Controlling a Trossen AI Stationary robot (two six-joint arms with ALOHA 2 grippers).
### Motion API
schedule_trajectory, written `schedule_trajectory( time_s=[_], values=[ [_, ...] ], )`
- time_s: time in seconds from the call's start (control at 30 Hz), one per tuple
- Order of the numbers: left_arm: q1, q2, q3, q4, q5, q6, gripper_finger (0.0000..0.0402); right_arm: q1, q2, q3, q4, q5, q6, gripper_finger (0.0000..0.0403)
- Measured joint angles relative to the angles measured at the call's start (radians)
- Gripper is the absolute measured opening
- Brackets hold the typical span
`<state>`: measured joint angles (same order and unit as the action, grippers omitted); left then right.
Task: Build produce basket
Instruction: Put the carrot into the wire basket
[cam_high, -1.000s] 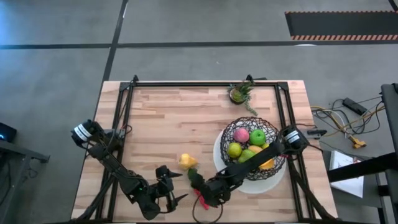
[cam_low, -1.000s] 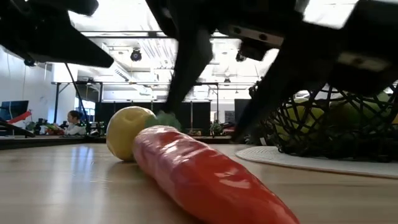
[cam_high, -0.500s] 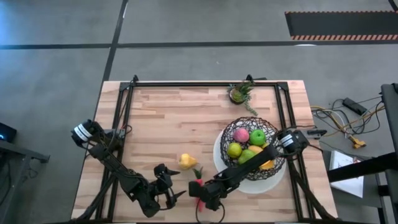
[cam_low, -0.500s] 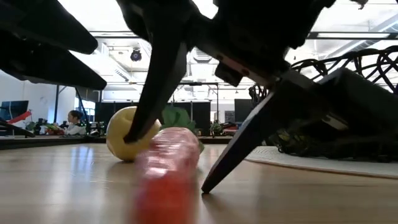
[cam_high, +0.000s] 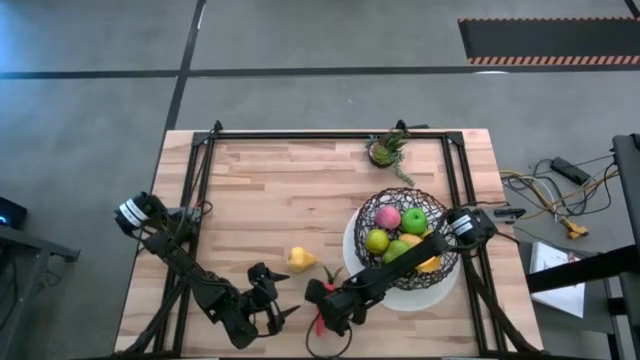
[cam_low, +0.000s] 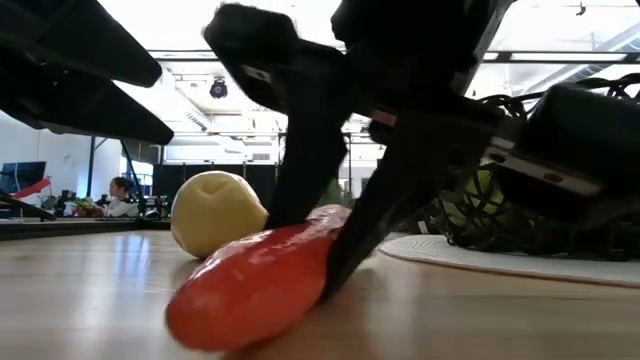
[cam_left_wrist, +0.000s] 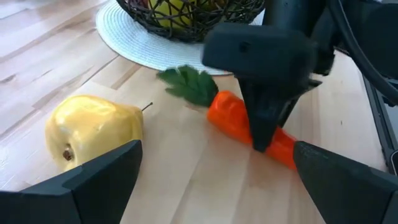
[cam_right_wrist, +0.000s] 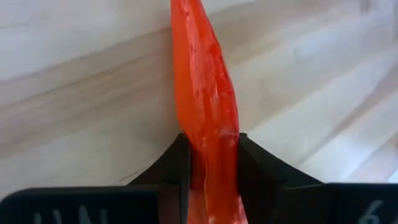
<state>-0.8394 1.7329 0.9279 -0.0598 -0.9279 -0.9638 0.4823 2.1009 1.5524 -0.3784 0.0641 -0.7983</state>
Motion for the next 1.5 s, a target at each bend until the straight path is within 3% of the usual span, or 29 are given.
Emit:
schedule_trajectory(
  time_s=[0.13, 0.37, 0.6, 0.77, 0.9, 1.03, 1.23, 1.5],
  values=[
    [0.0, 0.0, 0.0, 0.0, 0.0, 0.0, 0.04, 0.023, -0.052, -0.008, -0.063, 0.059, 0.207, 0.0083],
    [0.0, 0.0, 0.0, -0.001, 0.0, 0.0, 0.04, 0.085, -0.271, -0.098, -0.103, 0.12, 0.322, 0.0082],
    [0.003, 0.0, 0.0, 0.0, 0.0, 0.001, 0.04, 0.16, -0.589, -0.278, -0.126, 0.423, 0.523, 0.0081],
    [0.011, 0.0, 0.0, -0.001, -0.006, 0.001, 0.04, 0.179, -0.797, -0.378, -0.397, 0.597, 0.853, 0.0082],
    [0.025, 0.0, 0.0, -0.001, -0.009, 0.001, 0.04, 0.165, -0.937, -0.465, -0.639, 0.612, 1.136, 0.0087],
    [0.037, 0.0, 0.0, -0.001, -0.012, 0.002, 0.04, 0.15, -1.033, -0.575, -0.755, 0.595, 1.316, 0.0089],
    [0.05, 0.0, 0.0, -0.001, -0.012, 0.01, 0.04, 0.131, -1.074, -0.718, -0.73, 0.537, 1.351, 0.0091],
    [0.055, 0.0, 0.0, -0.001, -0.012, 0.01, 0.04, 0.114, -0.974, -0.766, -0.702, 0.503, 1.344, 0.0093]
  ],
)
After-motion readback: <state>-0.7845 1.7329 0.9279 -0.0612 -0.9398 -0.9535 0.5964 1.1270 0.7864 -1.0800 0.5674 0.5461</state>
